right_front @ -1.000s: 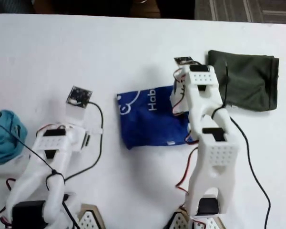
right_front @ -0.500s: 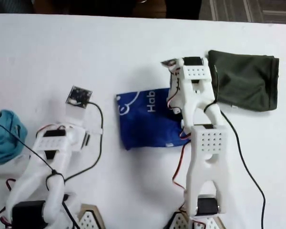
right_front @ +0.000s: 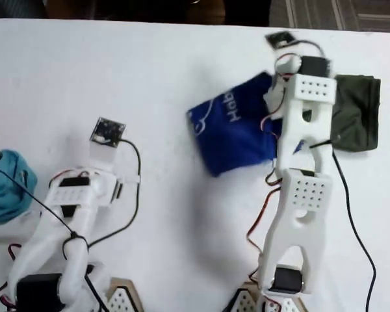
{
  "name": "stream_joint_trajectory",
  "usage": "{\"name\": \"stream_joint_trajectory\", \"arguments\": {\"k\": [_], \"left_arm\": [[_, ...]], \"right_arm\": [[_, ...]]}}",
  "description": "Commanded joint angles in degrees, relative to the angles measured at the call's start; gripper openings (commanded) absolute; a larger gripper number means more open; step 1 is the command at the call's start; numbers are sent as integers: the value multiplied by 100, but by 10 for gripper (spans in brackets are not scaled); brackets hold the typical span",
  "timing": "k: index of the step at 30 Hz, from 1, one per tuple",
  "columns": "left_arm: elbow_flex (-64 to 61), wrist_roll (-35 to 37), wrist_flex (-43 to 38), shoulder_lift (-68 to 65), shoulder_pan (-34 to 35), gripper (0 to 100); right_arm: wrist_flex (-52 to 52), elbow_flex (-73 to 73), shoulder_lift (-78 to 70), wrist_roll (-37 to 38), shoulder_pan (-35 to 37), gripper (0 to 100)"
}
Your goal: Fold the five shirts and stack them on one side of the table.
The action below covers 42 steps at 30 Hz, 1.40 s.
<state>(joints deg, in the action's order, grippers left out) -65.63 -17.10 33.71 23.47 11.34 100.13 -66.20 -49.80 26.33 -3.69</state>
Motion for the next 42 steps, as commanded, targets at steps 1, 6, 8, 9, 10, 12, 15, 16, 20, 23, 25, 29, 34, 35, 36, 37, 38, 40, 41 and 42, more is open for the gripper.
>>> {"name": "stream_joint_trajectory", "arguments": {"k": [1, 6, 8, 9, 10, 12, 15, 16, 20, 23, 25, 29, 34, 35, 36, 37, 38, 40, 41, 42], "left_arm": [[13, 9, -88, 158, 44, 154], [-4, 9, -88, 158, 44, 154], [-4, 9, -88, 158, 44, 154], [-4, 9, -88, 158, 44, 154], [-4, 9, -88, 158, 44, 154], [-4, 9, -88, 158, 44, 154], [-4, 9, -88, 158, 44, 154], [-4, 9, -88, 158, 44, 154], [-4, 9, -88, 158, 44, 154], [-4, 9, -88, 158, 44, 154], [-4, 9, -88, 158, 44, 154], [-4, 9, -88, 158, 44, 154], [-4, 9, -88, 158, 44, 154], [-4, 9, -88, 158, 44, 154], [-4, 9, -88, 158, 44, 154], [-4, 9, -88, 158, 44, 154], [-4, 9, -88, 158, 44, 154], [-4, 9, -88, 158, 44, 154], [-4, 9, -88, 158, 44, 154], [-4, 9, -88, 158, 44, 154]], "right_arm": [[84, -563, 462, 105, -92, 18], [-13, -1187, 462, 123, -224, 18], [-198, -1292, 462, 132, -426, 18], [-303, -1301, 462, 141, -549, 18], [-418, -1275, 462, 246, -673, 17], [-602, -1169, 462, 598, -892, 17], [-971, -1055, 462, 967, -1332, 17], [-1103, -1055, 462, 1055, -1481, 17], [-1464, -1037, 444, 1521, -1903, 17], [-1666, -1037, 365, 1934, -2158, 17], [-1824, -1037, 171, 2207, -2264, 17], [-2246, -1055, -382, 2462, -2396, 17], [-2756, -1064, -980, 2453, -2475, 17], [-2862, -1081, -1077, 2453, -2484, 18], [-2949, -1108, -1165, 2453, -2492, 19], [-3020, -1108, -1209, 2453, -2501, 29], [-3037, -1116, -1244, 2453, -2501, 52], [-3046, -1116, -1244, 2426, -2510, 132], [-3064, -1116, -1235, 2338, -2545, 176], [-3081, -1125, -1200, 2154, -2580, 215]]}}
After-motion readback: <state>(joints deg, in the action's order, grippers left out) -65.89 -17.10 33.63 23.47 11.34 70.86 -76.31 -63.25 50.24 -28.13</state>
